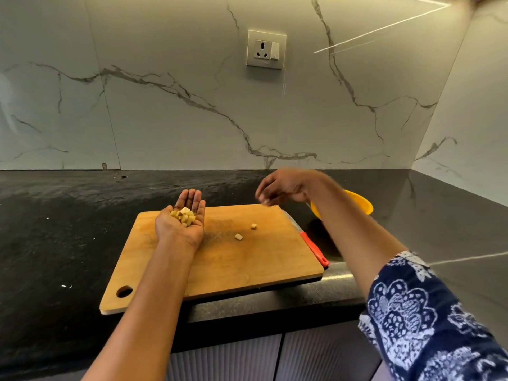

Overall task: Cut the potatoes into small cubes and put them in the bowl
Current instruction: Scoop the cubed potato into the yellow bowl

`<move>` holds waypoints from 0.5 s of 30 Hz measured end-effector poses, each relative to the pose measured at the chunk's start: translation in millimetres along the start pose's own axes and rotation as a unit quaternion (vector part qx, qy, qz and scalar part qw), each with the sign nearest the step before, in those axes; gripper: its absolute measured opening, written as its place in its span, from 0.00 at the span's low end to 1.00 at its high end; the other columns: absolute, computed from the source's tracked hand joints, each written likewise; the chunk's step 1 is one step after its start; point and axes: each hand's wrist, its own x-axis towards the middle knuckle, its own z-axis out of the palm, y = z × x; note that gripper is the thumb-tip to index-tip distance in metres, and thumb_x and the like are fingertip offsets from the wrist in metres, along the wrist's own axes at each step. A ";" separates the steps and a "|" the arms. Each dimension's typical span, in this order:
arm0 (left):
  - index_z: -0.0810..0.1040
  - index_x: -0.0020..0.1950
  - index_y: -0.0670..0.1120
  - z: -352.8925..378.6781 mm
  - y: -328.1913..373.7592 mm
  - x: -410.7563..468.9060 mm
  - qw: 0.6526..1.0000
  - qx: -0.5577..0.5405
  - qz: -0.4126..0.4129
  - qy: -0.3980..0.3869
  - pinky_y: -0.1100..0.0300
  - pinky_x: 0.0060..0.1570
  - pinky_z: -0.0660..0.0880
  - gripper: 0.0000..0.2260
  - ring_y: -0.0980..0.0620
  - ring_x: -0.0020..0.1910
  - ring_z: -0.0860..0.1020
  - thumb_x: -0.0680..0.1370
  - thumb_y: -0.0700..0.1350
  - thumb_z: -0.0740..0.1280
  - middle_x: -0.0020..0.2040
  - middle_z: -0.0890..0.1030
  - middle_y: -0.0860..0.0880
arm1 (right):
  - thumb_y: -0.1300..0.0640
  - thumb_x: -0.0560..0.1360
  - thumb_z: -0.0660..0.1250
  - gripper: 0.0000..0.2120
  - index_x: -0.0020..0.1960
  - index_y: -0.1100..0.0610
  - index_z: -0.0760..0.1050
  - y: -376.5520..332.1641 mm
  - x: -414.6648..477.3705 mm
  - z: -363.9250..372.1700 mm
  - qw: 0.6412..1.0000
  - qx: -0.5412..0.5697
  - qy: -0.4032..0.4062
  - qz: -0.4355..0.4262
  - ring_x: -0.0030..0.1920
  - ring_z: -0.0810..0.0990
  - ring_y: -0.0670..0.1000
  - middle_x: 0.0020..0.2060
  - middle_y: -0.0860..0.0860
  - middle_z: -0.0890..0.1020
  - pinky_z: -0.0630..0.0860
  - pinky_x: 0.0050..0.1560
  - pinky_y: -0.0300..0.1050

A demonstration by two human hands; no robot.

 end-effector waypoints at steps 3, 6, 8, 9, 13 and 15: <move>0.80 0.54 0.41 -0.9 0.4 1.7 1.000 -0.005 -0.004 0.001 0.55 0.51 0.79 0.21 0.47 0.47 0.83 0.84 0.49 0.49 0.49 0.84 0.43 | 0.70 0.74 0.66 0.04 0.48 0.66 0.78 8.7 -15.2 -52.3 0.992 -0.014 0.122 0.005 0.37 0.81 0.48 0.39 0.56 0.81 0.81 0.36 0.37; 0.80 0.54 0.41 -1.4 1.1 3.1 1.000 -0.008 -0.006 -0.002 0.55 0.52 0.79 0.21 0.48 0.47 0.83 0.84 0.49 0.49 0.49 0.84 0.43 | 0.72 0.75 0.65 0.06 0.41 0.65 0.77 31.0 -26.5 -91.3 0.970 -0.068 0.229 0.040 0.29 0.80 0.47 0.38 0.59 0.79 0.78 0.33 0.36; 0.80 0.54 0.41 -1.2 0.1 3.0 1.000 -0.007 -0.007 -0.003 0.55 0.51 0.79 0.21 0.48 0.47 0.83 0.84 0.49 0.49 0.49 0.84 0.44 | 0.69 0.76 0.64 0.05 0.45 0.66 0.78 44.4 -33.2 -105.4 0.959 -0.130 0.243 0.067 0.35 0.79 0.50 0.43 0.60 0.80 0.78 0.35 0.37; 0.80 0.55 0.41 -1.6 0.0 2.9 1.000 -0.005 -0.006 -0.003 0.56 0.51 0.79 0.21 0.48 0.47 0.83 0.84 0.49 0.49 0.50 0.84 0.44 | 0.67 0.77 0.64 0.05 0.48 0.64 0.79 48.4 -35.9 -107.6 0.957 -0.151 0.237 0.075 0.39 0.79 0.51 0.45 0.59 0.81 0.77 0.37 0.39; 0.80 0.55 0.42 -2.1 -0.5 2.4 1.000 -0.001 -0.003 -0.005 0.56 0.50 0.80 0.21 0.48 0.47 0.84 0.84 0.49 0.49 0.50 0.84 0.44 | 0.66 0.77 0.63 0.08 0.52 0.64 0.80 53.6 -45.4 -106.0 0.936 -0.205 0.279 0.059 0.38 0.77 0.49 0.43 0.55 0.81 0.74 0.38 0.40; 0.80 0.55 0.42 -2.5 0.5 1.4 1.000 -0.002 0.000 -0.003 0.56 0.49 0.80 0.21 0.48 0.46 0.84 0.84 0.49 0.49 0.50 0.84 0.44 | 0.66 0.75 0.65 0.07 0.48 0.63 0.81 52.8 -47.4 -97.9 0.906 -0.236 0.352 -0.001 0.39 0.80 0.50 0.40 0.55 0.83 0.77 0.41 0.42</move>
